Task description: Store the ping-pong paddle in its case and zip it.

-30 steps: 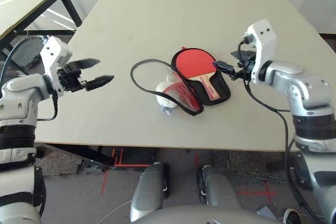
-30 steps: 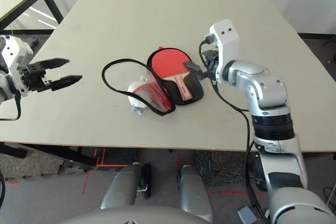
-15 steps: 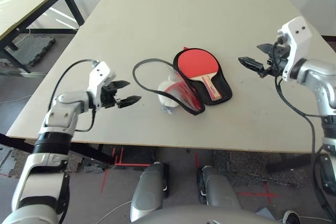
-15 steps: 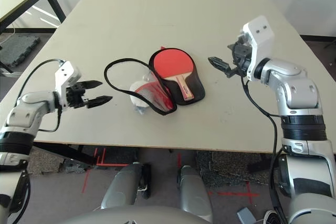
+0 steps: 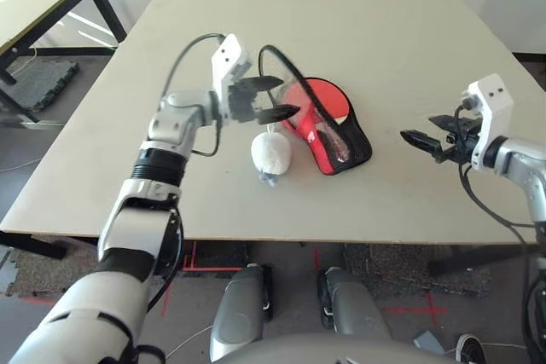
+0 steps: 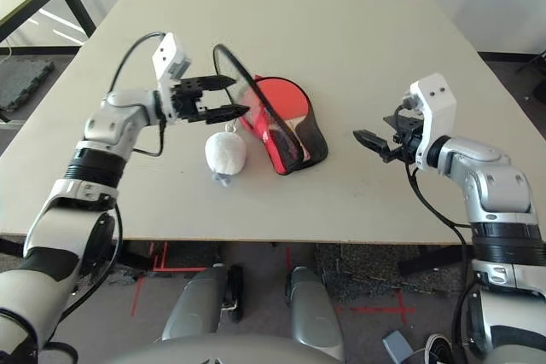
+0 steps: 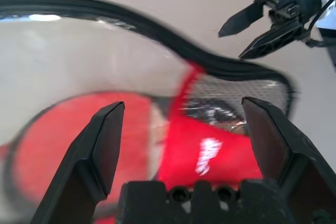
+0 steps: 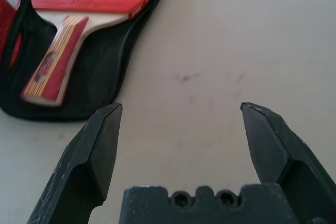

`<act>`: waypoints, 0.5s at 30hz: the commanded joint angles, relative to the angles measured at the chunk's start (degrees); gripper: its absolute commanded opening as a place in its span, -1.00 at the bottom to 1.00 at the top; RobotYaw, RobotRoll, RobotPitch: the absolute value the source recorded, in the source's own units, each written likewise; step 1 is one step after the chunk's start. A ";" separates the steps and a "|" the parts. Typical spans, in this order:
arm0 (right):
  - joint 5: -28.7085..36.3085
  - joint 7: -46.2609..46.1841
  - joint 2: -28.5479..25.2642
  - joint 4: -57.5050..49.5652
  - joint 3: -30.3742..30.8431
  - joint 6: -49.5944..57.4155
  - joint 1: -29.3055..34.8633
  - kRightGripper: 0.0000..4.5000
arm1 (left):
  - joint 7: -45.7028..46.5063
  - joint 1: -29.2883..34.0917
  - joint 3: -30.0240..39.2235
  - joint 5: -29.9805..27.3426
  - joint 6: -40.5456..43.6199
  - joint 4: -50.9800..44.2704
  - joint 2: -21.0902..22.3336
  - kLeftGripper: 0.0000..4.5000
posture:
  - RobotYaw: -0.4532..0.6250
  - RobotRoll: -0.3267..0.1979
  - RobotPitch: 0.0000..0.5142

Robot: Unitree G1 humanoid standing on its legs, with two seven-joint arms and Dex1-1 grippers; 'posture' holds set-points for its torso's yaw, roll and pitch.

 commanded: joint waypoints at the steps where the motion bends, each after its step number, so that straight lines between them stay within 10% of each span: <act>1: 3.18 0.36 0.52 -3.27 -2.15 2.74 2.36 0.99 | 0.18 -2.34 -0.53 1.58 -3.34 3.70 -1.87 1.00 | -0.14 0.25 -0.54; 15: 6.88 1.60 6.07 -0.41 1.43 4.26 0.95 0.99 | -0.46 5.27 2.60 0.45 -0.03 -3.60 7.82 1.00 | 0.00 0.25 -0.48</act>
